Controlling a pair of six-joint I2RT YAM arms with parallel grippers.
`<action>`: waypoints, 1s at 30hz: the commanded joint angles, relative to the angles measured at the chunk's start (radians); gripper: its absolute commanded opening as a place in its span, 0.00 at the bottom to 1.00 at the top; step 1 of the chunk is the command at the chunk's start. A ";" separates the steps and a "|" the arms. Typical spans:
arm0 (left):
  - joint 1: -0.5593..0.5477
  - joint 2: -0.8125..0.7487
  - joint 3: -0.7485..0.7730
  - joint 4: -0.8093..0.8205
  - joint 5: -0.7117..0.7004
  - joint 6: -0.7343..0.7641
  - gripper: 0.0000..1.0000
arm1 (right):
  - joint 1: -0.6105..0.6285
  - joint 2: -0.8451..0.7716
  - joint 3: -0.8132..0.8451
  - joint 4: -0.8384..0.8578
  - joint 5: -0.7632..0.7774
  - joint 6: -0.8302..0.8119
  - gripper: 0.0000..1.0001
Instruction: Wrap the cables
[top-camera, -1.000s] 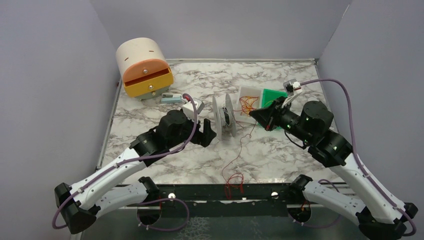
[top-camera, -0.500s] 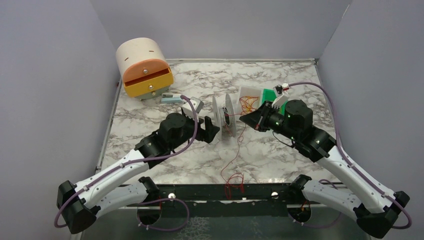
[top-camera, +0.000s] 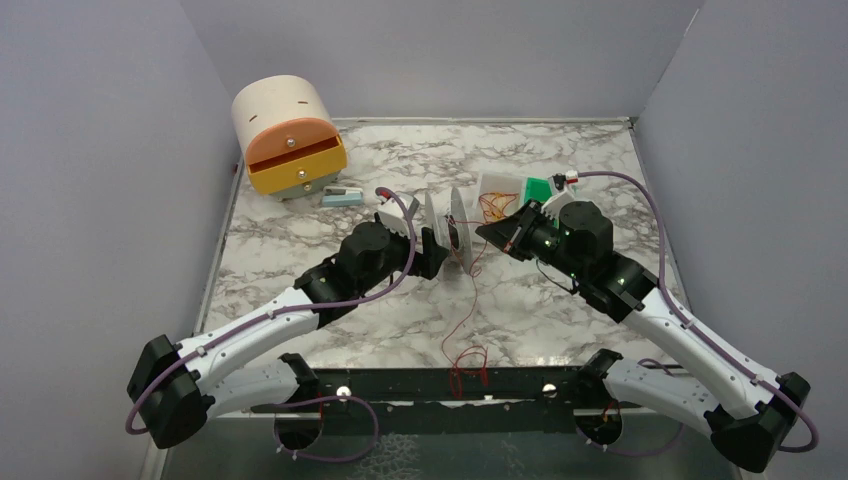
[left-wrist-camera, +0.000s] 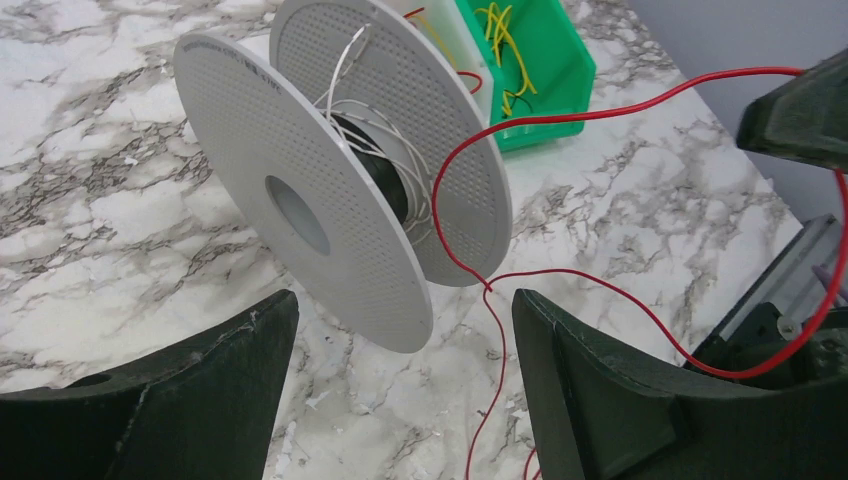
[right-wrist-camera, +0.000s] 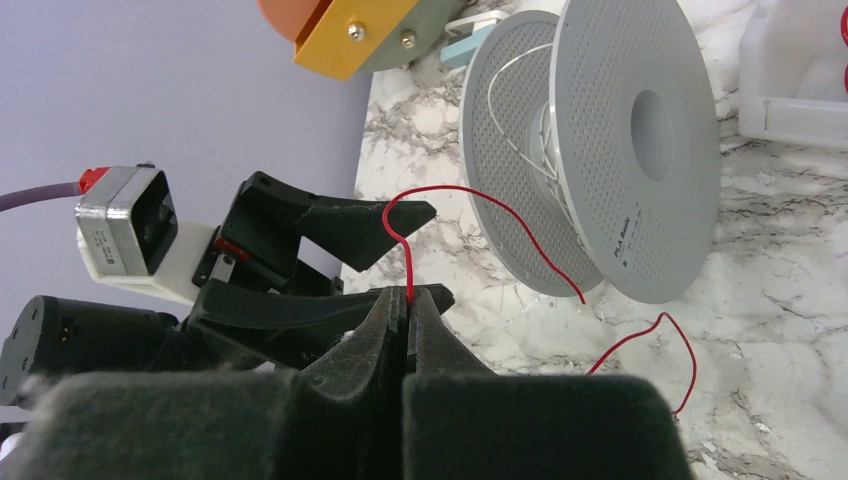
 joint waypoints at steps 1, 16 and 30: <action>-0.010 0.047 0.039 0.036 -0.086 -0.023 0.81 | 0.000 -0.002 -0.003 0.053 0.074 0.019 0.01; -0.097 0.147 0.112 0.009 -0.304 -0.071 0.82 | 0.000 0.035 -0.028 0.110 0.057 0.062 0.01; -0.192 0.290 0.225 -0.098 -0.557 -0.112 0.80 | 0.002 0.028 -0.059 0.140 0.034 0.088 0.01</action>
